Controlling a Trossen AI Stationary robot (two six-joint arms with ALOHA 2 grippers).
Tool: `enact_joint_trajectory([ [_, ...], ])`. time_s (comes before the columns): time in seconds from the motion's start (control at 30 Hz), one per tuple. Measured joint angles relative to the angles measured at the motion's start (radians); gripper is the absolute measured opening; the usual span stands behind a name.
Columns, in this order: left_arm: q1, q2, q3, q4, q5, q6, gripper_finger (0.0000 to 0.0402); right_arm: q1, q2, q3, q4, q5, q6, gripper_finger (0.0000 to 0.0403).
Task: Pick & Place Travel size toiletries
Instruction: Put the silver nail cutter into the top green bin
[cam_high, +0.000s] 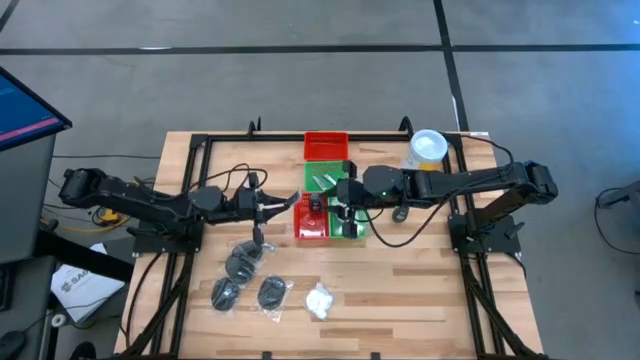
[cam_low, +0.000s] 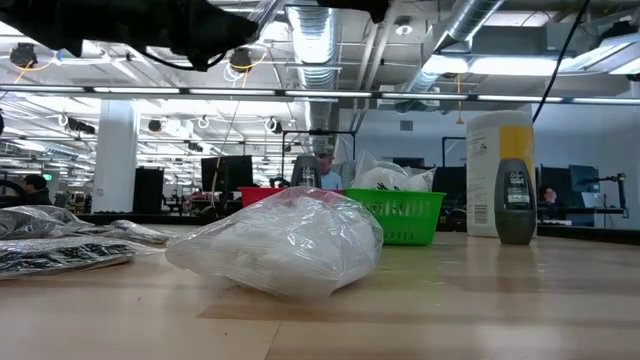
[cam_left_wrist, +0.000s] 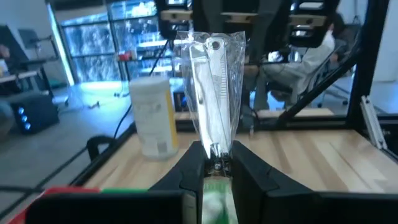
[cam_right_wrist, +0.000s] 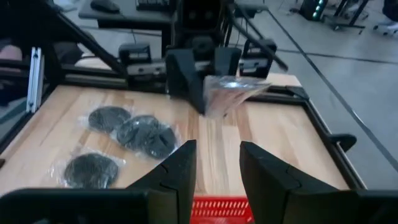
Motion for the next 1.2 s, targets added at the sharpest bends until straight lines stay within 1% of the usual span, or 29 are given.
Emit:
enact_joint_trajectory([
  [0.27, 0.000, 0.128, 0.000, 0.247, 0.041, 0.050, 0.0040, 0.000, 0.016, 0.000, 0.058, -0.023, -0.016, 0.0113],
  [0.37, 0.003, 0.165, 0.000, 0.331, 0.059, 0.056, 0.0040, 0.000, 0.022, -0.003, 0.071, -0.026, -0.021, 0.0120],
  [0.43, 0.005, 0.189, 0.000, 0.362, 0.063, 0.060, 0.0040, 0.000, 0.044, 0.005, 0.118, -0.025, -0.036, 0.0134],
  [0.47, 0.005, 0.198, 0.000, 0.373, 0.064, 0.066, 0.0040, 0.000, 0.049, 0.001, 0.104, -0.024, -0.042, 0.0143],
  [0.5, 0.005, 0.207, 0.000, 0.384, 0.064, 0.073, 0.0040, 0.000, 0.052, -0.005, 0.084, -0.023, -0.043, 0.0153],
  [0.7, 0.004, 0.220, 0.000, 0.398, 0.063, 0.074, 0.0040, -0.008, 0.070, -0.002, 0.130, -0.022, -0.050, 0.0222],
  [0.83, 0.004, 0.220, 0.000, 0.406, 0.064, 0.077, 0.0040, -0.010, 0.095, 0.003, 0.207, -0.021, -0.058, 0.0248],
  [0.87, 0.004, 0.220, 0.000, 0.406, 0.069, 0.077, 0.0040, -0.012, 0.096, -0.002, 0.199, -0.021, -0.060, 0.0250],
  [0.97, 0.003, 0.220, 0.000, 0.412, 0.099, 0.078, 0.0040, -0.018, 0.126, 0.002, 0.260, -0.021, -0.060, 0.0249],
  [1.03, 0.003, 0.220, 0.000, 0.413, 0.100, 0.078, 0.0040, -0.022, 0.132, -0.002, 0.264, -0.021, -0.061, 0.0247],
  [1.1, 0.004, 0.220, 0.000, 0.415, 0.098, 0.078, 0.0040, -0.022, 0.144, 0.000, 0.307, -0.022, -0.071, 0.0243],
  [1.2, 0.004, 0.220, 0.000, 0.411, 0.098, 0.078, 0.0040, -0.021, 0.153, -0.001, 0.329, -0.022, -0.078, 0.0231],
])
